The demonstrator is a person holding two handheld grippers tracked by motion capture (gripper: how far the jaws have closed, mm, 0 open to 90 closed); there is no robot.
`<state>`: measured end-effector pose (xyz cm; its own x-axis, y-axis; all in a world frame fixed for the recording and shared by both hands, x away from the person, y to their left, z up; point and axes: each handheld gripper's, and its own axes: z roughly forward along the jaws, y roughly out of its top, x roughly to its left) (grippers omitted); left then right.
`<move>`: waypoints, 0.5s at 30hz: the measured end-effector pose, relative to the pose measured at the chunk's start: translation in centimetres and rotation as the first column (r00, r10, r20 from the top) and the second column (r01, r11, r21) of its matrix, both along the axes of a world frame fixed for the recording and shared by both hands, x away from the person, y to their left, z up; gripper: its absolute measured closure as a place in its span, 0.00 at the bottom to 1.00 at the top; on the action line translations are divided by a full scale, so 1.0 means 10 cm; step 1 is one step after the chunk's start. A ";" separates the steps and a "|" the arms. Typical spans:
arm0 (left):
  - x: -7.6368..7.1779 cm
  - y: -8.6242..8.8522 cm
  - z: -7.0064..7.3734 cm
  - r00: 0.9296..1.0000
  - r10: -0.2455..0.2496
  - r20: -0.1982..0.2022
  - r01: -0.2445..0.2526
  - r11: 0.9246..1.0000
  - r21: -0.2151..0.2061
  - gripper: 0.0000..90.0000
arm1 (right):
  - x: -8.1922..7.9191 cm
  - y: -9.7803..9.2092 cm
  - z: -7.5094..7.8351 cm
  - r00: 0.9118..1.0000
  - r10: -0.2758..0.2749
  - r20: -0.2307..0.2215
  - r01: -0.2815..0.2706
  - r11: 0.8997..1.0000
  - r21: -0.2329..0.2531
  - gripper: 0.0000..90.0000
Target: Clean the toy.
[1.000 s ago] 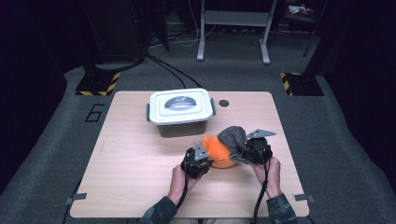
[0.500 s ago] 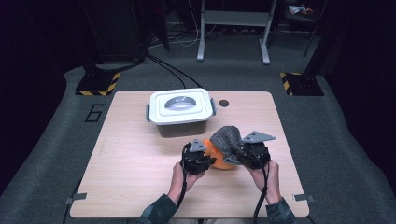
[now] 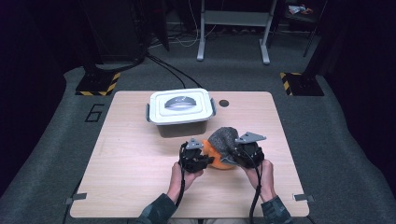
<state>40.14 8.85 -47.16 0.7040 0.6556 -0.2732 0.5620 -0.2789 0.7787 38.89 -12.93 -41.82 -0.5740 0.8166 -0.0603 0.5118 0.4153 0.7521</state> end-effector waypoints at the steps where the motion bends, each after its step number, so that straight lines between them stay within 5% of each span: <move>1: 0.00 0.00 0.00 1.000 0.003 0.003 -0.003 1.000 0.005 0.90 | 0.01 -0.02 0.00 1.000 -0.004 0.004 0.004 1.000 -0.001 0.85; 15: 0.01 0.03 -0.02 1.000 0.016 -0.001 -0.016 1.000 0.008 0.90 | 0.18 -0.38 -0.20 0.989 -0.126 -0.077 0.129 0.991 0.027 0.85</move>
<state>40.29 9.18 -47.36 0.6933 0.6687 -0.2686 0.5673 -0.2766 0.7756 40.66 -16.74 -43.83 -0.4669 0.8843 0.0065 0.6147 0.3192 0.7213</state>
